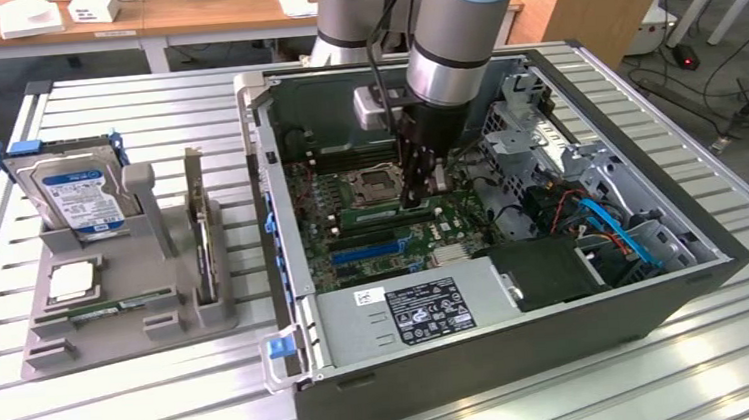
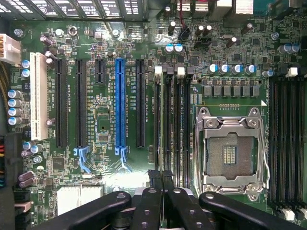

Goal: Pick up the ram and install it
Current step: 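Insert the ram into the slot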

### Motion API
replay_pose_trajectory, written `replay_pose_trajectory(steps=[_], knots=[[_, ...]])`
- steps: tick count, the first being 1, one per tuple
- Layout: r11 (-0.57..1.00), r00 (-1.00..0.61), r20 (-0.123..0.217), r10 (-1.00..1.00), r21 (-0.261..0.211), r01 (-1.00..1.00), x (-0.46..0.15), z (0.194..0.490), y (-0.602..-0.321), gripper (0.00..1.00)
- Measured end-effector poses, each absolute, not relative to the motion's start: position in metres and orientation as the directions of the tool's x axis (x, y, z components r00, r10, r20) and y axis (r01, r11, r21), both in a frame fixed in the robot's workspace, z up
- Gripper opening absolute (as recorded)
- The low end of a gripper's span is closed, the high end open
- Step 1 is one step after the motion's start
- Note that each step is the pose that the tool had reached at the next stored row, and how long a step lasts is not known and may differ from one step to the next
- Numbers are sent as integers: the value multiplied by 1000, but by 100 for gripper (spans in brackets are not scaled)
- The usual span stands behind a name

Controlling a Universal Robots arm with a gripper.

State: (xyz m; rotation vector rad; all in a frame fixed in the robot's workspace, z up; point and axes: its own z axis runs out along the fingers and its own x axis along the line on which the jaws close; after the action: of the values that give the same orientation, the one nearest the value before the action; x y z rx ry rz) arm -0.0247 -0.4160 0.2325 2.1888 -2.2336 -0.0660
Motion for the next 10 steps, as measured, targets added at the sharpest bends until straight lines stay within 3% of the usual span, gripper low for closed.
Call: replay_pose_trajectory(steps=[10], knots=[[20, -21, -19, -1000, 40, -999, -25, 231, -416, 11]])
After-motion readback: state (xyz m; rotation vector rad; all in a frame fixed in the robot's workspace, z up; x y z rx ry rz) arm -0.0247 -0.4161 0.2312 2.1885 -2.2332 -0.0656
